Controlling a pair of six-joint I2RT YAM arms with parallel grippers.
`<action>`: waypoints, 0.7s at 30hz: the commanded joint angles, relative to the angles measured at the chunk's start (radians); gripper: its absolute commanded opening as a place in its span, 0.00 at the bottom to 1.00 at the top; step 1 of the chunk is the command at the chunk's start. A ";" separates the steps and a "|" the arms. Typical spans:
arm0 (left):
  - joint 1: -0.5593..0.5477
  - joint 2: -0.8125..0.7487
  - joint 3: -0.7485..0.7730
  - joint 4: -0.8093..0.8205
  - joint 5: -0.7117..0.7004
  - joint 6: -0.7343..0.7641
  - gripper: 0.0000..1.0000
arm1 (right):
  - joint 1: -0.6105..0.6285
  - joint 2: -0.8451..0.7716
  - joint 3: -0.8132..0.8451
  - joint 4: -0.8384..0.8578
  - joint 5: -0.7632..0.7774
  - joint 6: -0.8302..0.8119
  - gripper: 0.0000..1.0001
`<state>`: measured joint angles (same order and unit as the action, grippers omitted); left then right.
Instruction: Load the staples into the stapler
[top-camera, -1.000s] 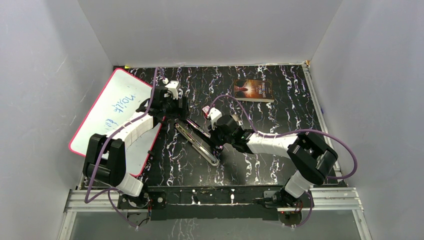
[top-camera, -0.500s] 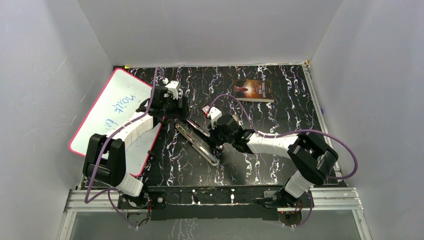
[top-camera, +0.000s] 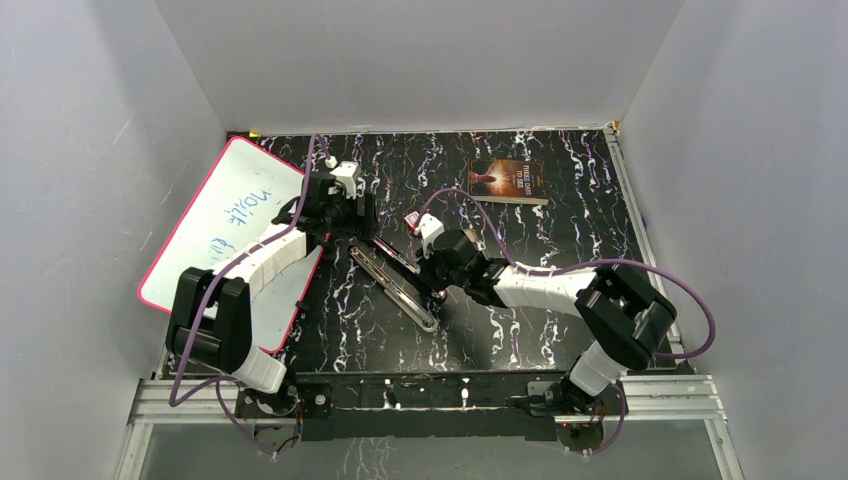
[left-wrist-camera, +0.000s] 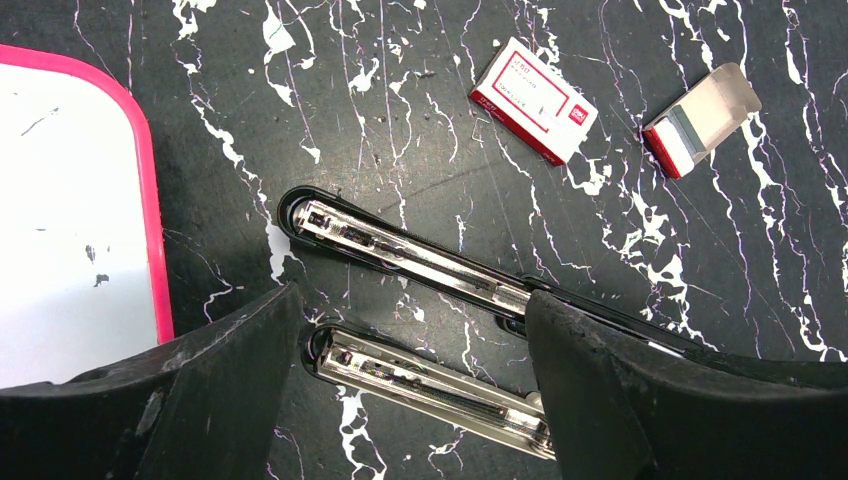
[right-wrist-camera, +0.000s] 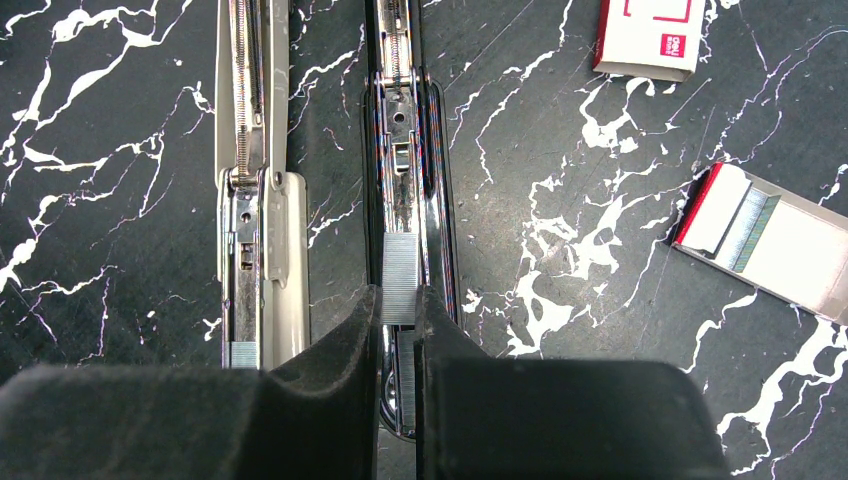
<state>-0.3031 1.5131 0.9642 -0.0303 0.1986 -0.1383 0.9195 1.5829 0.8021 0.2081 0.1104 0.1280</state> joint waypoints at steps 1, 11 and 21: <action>0.005 -0.017 0.039 -0.003 0.013 0.005 0.81 | 0.005 -0.011 0.017 0.020 0.017 0.004 0.00; 0.006 -0.020 0.039 -0.003 0.013 0.006 0.81 | 0.005 0.009 0.029 -0.002 0.025 0.009 0.00; 0.004 -0.018 0.039 -0.003 0.013 0.006 0.81 | 0.005 0.022 0.037 -0.018 0.034 0.012 0.00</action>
<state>-0.3027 1.5131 0.9642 -0.0303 0.1986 -0.1383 0.9207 1.5902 0.8043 0.2039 0.1181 0.1295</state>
